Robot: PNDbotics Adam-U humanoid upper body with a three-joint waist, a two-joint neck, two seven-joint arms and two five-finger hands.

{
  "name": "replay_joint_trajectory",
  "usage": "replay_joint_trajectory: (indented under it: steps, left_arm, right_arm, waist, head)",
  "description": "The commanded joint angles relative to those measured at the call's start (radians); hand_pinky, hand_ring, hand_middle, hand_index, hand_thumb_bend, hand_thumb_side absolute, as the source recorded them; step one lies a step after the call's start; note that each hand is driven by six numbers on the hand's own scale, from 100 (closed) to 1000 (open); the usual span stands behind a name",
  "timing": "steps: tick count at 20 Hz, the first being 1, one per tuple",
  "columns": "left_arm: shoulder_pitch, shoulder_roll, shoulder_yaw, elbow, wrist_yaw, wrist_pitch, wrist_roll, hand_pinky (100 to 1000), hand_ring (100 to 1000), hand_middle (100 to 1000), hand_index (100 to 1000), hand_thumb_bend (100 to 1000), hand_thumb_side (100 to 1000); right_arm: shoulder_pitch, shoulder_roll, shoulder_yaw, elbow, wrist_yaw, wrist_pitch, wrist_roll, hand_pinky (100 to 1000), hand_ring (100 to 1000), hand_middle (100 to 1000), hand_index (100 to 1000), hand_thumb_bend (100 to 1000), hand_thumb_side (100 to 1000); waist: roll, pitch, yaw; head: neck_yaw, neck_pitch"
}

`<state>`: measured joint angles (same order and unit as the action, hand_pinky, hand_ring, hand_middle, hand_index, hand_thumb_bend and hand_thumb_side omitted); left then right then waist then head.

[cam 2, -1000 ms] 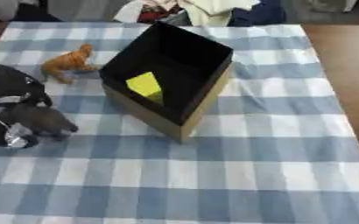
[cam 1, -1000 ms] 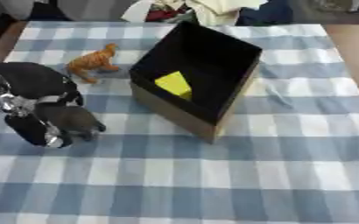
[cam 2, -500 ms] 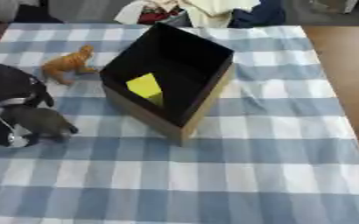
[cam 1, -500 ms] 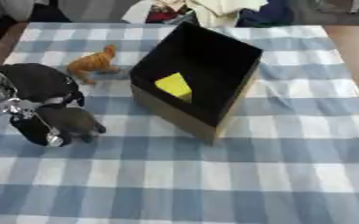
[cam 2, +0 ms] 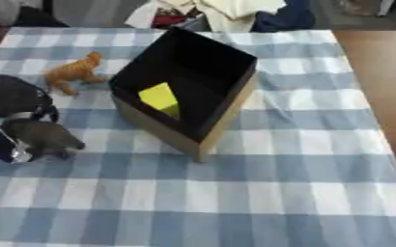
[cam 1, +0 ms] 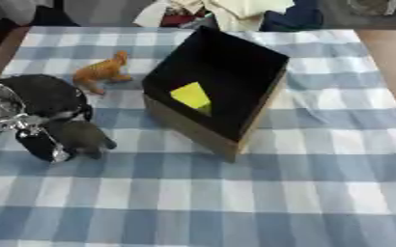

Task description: Pick up objects on the table and place them in the box.

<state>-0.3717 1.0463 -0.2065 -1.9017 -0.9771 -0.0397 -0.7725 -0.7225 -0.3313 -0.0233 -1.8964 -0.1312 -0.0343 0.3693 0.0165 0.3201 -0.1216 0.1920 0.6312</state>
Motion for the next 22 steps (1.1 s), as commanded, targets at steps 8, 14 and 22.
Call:
replay_joint_trajectory:
  steps: [8, 14, 22]
  left_arm:
    - [-0.023, 0.002, -0.010, 0.040, -0.038, 0.019, 0.028, 674, 715, 527, 710, 297, 358]
    - [-0.026, -0.006, -0.016, 0.059, -0.040, 0.017, 0.031, 635, 679, 501, 683, 245, 308]
    - [-0.028, -0.008, -0.012, 0.056, -0.028, 0.030, 0.042, 539, 572, 437, 613, 163, 145]
  right_arm:
    - [-0.015, -0.010, -0.002, -0.017, -0.009, 0.001, 0.008, 1000, 951, 737, 891, 100, 712]
    - [-0.015, -0.007, -0.003, -0.018, -0.012, 0.001, 0.009, 1000, 952, 737, 890, 100, 711]
    - [-0.010, -0.005, -0.003, -0.018, -0.013, 0.005, 0.012, 1000, 953, 737, 891, 100, 712]
  waist:
    - [0.001, -0.013, -0.001]
    - [0.000, -0.013, -0.001]
    - [0.001, -0.016, 0.001]
  head:
    - [0.002, -0.018]
    - [0.003, -0.022]
    - [-0.001, -0.023]
